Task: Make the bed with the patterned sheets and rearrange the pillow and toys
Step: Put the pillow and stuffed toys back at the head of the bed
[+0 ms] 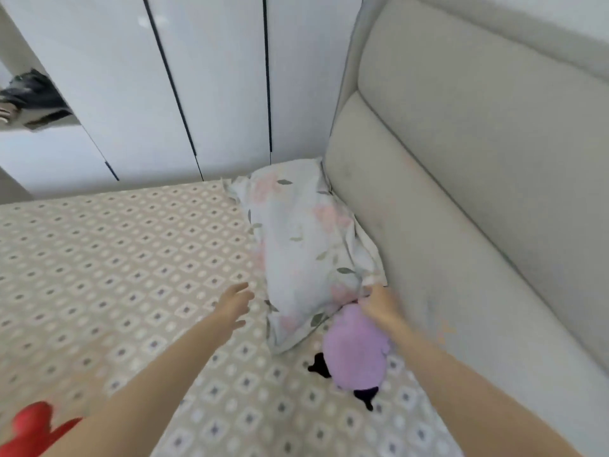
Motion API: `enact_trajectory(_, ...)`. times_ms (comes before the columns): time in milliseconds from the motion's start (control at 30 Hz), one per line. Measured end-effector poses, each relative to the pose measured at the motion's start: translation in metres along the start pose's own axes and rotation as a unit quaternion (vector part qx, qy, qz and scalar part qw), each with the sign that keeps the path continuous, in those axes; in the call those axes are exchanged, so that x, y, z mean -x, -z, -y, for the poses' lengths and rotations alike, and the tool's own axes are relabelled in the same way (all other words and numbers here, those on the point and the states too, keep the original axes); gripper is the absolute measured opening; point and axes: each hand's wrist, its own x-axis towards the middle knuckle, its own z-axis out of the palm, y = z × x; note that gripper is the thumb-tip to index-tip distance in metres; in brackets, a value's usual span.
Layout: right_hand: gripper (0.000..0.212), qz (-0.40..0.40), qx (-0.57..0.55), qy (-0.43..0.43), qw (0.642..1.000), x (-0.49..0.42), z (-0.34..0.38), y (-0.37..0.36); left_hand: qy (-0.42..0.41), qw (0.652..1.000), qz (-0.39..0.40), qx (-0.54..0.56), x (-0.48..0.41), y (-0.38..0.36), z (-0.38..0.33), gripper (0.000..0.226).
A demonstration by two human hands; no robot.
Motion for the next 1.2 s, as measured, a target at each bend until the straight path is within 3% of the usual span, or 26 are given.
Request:
enact_trajectory(167,0.077,0.121,0.032,-0.065,0.99,-0.01,-0.047,-0.069,0.069,0.997,0.013,0.045,-0.039,-0.035,0.046,0.042)
enact_trajectory(533,0.129,0.077,0.072,-0.085,0.991,-0.054,-0.082,-0.143,0.247,0.947,0.025,0.202,-0.138,-0.103,0.136,0.06)
enact_trajectory(700,0.126,0.065,0.088,-0.081,0.991,-0.064,-0.081,-0.154,0.201,0.957,0.033,0.204,-0.163,-0.119,0.142,0.018)
enact_trajectory(833,0.126,0.071,0.099,-0.082,0.989,-0.066,-0.082,-0.155,0.182,0.966,0.043,0.179,-0.176,-0.133,0.128,0.022)
enact_trajectory(967,0.126,0.094,0.116,-0.074,0.986,-0.069,-0.084,-0.154,0.127,0.989,-0.033,0.075,-0.177,-0.137,0.116,0.012)
enact_trajectory(1033,0.127,0.11,0.124,-0.076,0.983,-0.071,-0.083,-0.151,0.1,0.989,-0.008,0.108,-0.174,-0.135,0.106,0.013)
enact_trajectory(1200,0.126,0.123,0.128,-0.065,0.982,-0.069,-0.08,-0.147,-0.138,0.969,0.049,0.2,-0.159,-0.091,0.037,0.008)
